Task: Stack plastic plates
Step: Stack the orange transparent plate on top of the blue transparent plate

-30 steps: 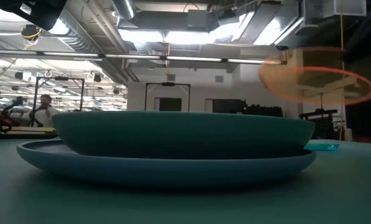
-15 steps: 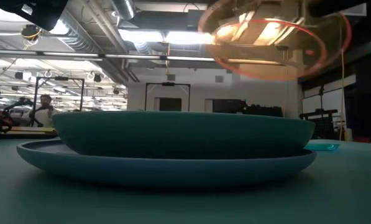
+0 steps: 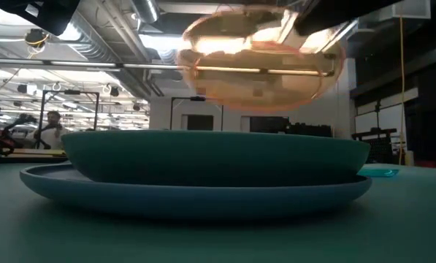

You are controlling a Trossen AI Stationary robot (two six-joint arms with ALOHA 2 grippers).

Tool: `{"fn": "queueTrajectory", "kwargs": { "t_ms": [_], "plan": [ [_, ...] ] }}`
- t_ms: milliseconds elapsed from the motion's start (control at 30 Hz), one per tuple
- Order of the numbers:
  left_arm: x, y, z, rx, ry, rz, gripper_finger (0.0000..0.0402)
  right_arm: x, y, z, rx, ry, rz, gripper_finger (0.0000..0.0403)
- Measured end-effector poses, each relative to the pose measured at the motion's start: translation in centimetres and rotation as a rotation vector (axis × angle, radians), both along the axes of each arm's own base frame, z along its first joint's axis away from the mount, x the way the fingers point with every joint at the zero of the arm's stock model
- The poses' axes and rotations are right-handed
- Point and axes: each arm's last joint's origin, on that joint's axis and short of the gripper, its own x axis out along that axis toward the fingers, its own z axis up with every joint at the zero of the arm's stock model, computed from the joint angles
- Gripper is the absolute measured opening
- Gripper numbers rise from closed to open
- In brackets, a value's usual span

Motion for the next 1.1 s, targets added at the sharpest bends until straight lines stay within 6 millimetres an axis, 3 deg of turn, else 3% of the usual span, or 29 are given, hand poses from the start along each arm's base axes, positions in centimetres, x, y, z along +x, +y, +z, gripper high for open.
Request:
{"fn": "queueTrajectory", "kwargs": {
  "t_ms": [233, 467, 767, 1100],
  "plan": [
    [-0.3, -0.4, 0.2, -0.026, 0.01, -0.052, 0.0092, 2.1, -1.2, -1.5, 0.049, 0.046, 0.02, 0.0001],
    [-1.1, -0.6, 2.4, -0.05, -0.031, -0.1, 0.0092, 3.7, -1.3, -3.0, 0.067, 0.024, 0.043, 0.0001],
    [-1.3, -0.7, 2.5, -0.041, -0.037, -0.091, 0.0092, 4.5, -1.8, -2.7, 0.098, -0.02, 0.025, 0.0001],
    [-1.4, -0.7, 2.5, -0.036, -0.035, -0.088, 0.0092, 5.7, -2.5, -5.0, 0.109, 0.034, 0.021, 0.0001]
  ]
}}
